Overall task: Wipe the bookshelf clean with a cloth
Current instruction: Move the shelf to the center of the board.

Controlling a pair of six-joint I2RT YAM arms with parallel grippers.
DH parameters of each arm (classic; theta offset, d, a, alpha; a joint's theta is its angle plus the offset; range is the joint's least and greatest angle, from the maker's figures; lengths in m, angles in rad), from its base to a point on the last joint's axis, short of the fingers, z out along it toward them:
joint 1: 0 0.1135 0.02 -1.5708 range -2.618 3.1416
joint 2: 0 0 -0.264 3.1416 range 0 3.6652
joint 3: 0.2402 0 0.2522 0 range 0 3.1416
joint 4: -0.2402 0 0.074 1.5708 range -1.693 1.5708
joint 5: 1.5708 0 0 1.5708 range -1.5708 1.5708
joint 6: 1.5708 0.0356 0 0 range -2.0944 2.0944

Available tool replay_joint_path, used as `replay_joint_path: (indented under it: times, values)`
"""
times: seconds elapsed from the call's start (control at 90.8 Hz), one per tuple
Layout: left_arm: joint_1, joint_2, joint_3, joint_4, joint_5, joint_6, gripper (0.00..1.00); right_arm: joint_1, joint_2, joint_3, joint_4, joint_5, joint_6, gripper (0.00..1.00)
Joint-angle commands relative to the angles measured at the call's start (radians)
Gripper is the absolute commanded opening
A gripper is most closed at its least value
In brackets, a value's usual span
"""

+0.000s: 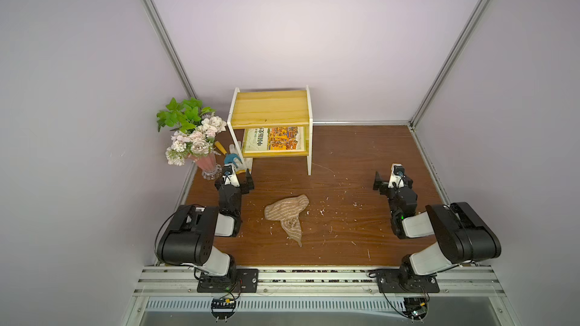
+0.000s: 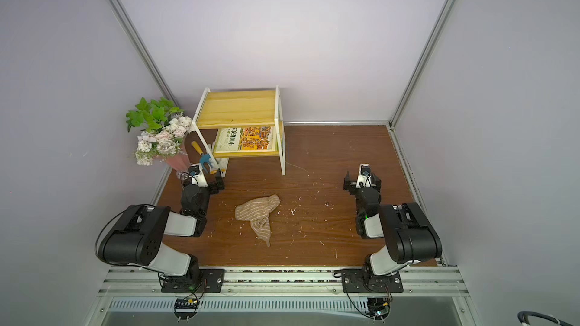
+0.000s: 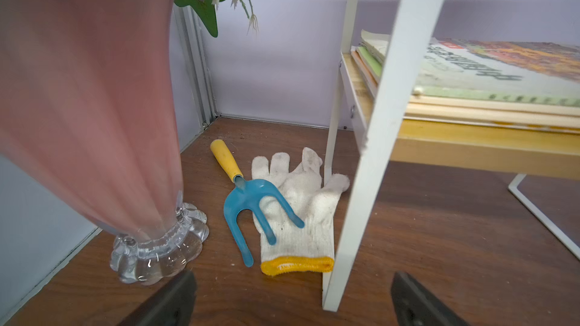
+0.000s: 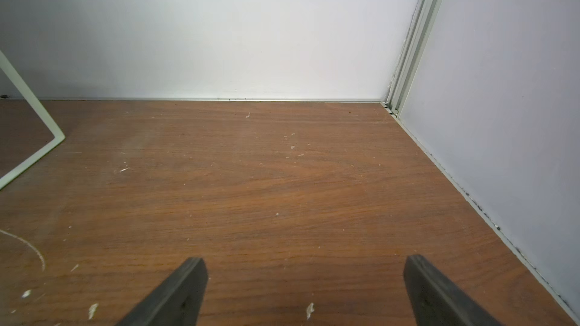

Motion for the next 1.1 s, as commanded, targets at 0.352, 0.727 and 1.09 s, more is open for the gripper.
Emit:
replay_joint_path:
  times: [0.352,0.727,1.09]
  values:
    - [0.006,0.0,-0.003,0.017,-0.014,-0.003,1.0,-0.001,-0.007,-0.002,0.024,0.009,0.009,0.99]
    - [0.0,-0.009,-0.001,0.015,-0.019,0.008,1.0,-0.002,-0.01,-0.004,0.027,0.011,0.009,1.0]
    - [-0.119,-0.547,0.041,-0.491,-0.489,-0.148,1.0,0.235,-0.324,0.213,-0.365,-0.318,-0.029,1.0]
